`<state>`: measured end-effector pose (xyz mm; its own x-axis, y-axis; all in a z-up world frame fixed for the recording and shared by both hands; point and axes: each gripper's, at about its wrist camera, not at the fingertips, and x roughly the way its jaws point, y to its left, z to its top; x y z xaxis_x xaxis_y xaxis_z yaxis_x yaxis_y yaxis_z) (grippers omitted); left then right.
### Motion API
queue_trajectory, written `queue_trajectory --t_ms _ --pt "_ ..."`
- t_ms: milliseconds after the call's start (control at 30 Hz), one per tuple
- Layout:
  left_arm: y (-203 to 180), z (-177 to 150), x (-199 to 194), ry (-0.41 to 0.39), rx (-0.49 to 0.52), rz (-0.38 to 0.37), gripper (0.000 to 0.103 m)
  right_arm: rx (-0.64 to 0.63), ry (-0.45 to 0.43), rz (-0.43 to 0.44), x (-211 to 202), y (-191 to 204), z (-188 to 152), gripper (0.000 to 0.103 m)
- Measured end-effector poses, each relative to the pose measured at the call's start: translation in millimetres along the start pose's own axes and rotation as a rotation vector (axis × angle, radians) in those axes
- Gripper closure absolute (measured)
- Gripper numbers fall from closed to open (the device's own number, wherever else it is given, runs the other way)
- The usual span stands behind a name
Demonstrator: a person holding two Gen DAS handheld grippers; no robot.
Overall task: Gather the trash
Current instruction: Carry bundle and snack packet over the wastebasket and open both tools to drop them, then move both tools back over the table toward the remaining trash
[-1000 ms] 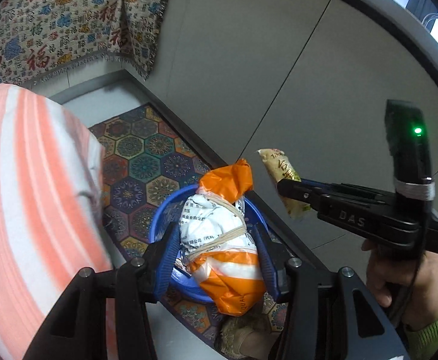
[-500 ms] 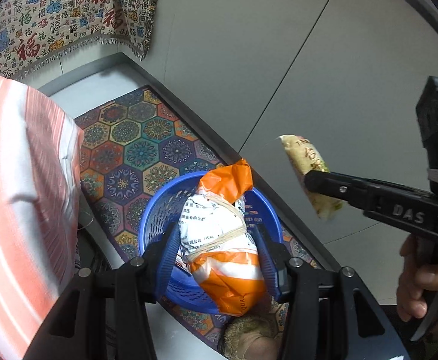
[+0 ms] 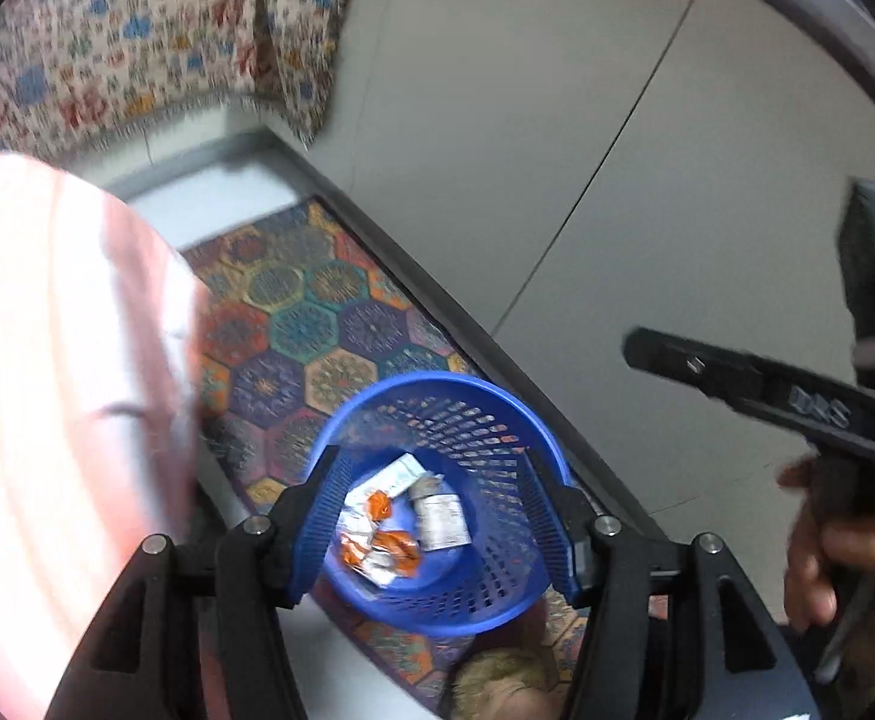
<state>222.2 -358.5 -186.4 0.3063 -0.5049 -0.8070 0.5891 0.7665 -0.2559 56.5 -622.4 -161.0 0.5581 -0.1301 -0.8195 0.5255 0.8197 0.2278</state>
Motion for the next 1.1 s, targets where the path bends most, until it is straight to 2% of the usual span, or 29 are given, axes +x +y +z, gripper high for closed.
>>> queue_trajectory --t_ms 100,200,267,367,467,600,767,833,867,933,1100 --pt "6 -13 -41 -0.047 0.044 0.039 0.043 -0.050 -0.031 -0.003 -6 18 4 0.032" --pt "22 -32 -78 -0.081 0.047 0.095 0.043 -0.122 -0.066 0.002 -12 45 4 0.027" --pt "41 -49 -102 -0.094 0.023 0.141 0.043 -0.173 -0.099 0.018 -17 68 2 0.022" --pt "76 -75 -129 -0.101 -0.043 0.219 0.043 -0.269 -0.137 0.091 -22 114 -5 0.015" --pt "115 -102 -153 -0.096 -0.117 0.313 0.043 -0.370 -0.146 0.158 -24 161 -19 0.014" --pt "165 -133 -180 -0.087 -0.220 0.412 0.043 -0.564 -0.141 0.222 -22 240 -53 0.012" --pt "216 -158 -210 -0.111 -0.314 0.493 0.043 -0.770 -0.080 0.255 1 319 -102 0.011" --pt "235 -164 -217 -0.113 -0.350 0.526 0.041 -0.827 -0.056 0.256 12 343 -119 0.011" --pt "241 -167 -219 -0.117 -0.367 0.534 0.033 -0.850 -0.045 0.254 17 354 -126 0.011" --pt "257 -170 -225 -0.129 -0.411 0.555 0.028 -0.878 -0.028 0.249 27 369 -135 0.011" --pt "273 -171 -234 -0.127 -0.432 0.561 0.025 -0.892 0.008 0.232 47 391 -142 0.004"
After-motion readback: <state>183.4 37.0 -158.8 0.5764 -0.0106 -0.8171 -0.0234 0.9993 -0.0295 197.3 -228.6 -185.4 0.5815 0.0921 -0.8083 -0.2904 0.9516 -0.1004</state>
